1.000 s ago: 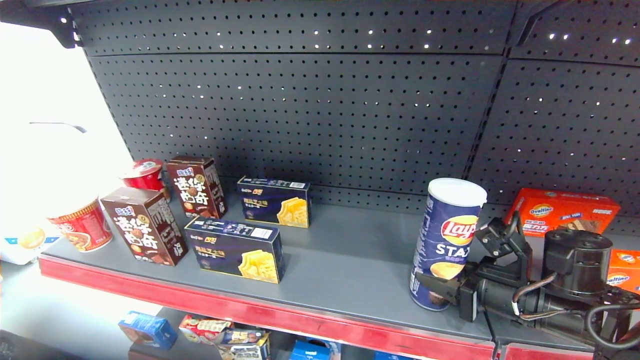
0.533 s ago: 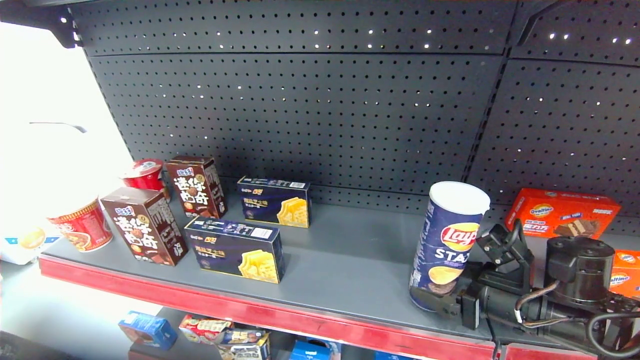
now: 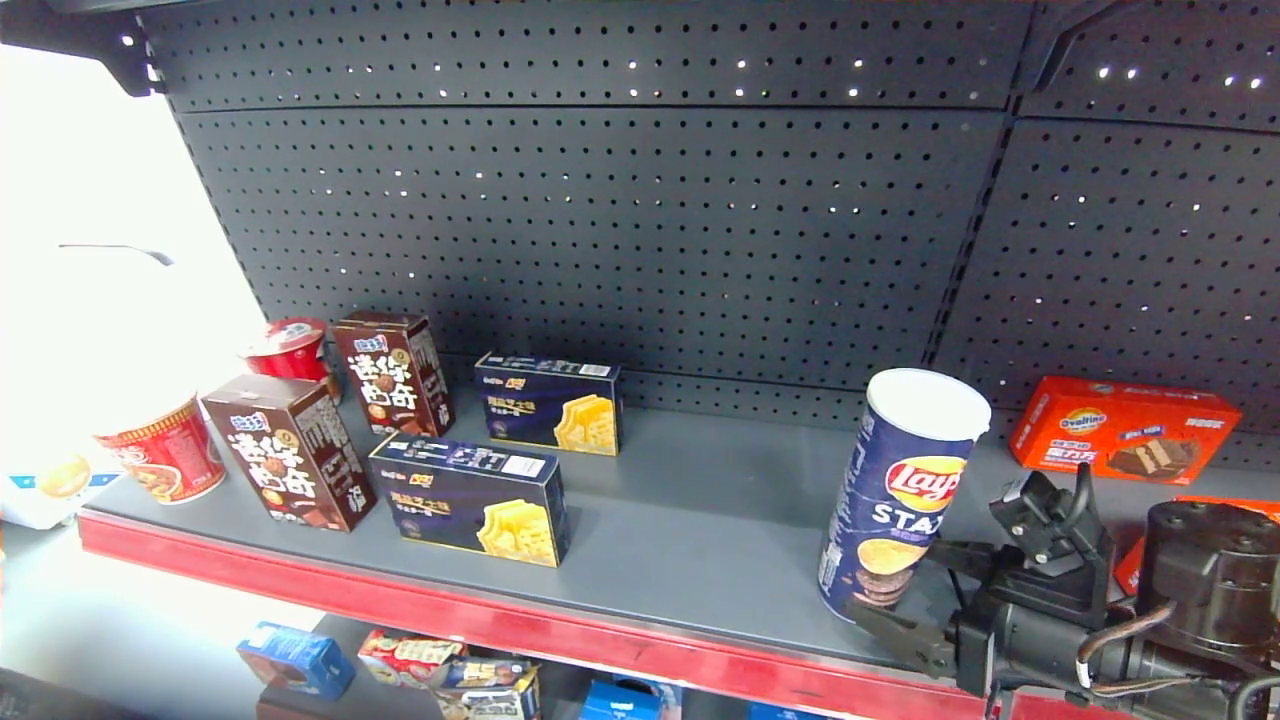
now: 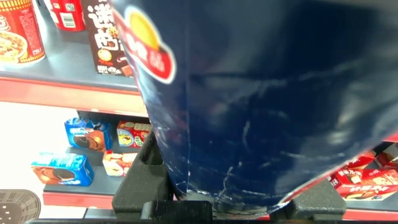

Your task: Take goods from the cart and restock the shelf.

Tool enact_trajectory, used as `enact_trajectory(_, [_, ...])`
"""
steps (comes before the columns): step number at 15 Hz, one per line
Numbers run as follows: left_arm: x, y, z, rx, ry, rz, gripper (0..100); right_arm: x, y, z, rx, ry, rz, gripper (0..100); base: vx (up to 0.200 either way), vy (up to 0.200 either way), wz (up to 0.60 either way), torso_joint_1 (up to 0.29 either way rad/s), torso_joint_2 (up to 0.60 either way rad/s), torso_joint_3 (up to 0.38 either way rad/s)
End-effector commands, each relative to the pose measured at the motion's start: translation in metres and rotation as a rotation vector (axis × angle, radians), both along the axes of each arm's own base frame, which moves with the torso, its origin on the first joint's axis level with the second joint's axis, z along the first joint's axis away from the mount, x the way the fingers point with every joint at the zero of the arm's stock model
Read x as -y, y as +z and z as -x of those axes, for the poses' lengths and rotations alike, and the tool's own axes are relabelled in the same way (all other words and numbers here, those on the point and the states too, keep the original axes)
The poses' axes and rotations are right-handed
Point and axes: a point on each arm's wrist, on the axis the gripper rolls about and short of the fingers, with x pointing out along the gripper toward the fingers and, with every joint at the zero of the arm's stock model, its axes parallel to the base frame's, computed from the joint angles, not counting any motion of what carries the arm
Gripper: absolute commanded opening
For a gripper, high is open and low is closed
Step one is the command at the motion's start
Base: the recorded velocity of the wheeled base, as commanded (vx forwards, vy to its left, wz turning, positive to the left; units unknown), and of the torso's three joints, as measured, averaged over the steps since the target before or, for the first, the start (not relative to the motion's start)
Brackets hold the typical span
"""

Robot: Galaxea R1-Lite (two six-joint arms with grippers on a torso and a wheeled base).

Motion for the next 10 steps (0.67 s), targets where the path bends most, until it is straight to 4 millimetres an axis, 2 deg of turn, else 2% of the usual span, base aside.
enact_trajectory(1, [0.0,0.0,0.001,0.006,0.0,0.001,0,0.002,0.007,0.008,0.028,0.008,-0.013,100,0.0,0.0,0.0,0.0,0.0,0.0])
enact_trajectory(7, [-0.003,-0.008,0.021,-0.022,0.0,-0.003,0,0.01,0.013,0.032,0.055,0.023,-0.026,100,0.0,0.0,0.0,0.0,0.0,0.0])
enact_trajectory(10, [-0.003,-0.006,0.023,-0.016,0.0,-0.002,0,0.01,0.013,0.031,0.05,0.026,-0.024,100,0.0,0.0,0.0,0.0,0.0,0.0])
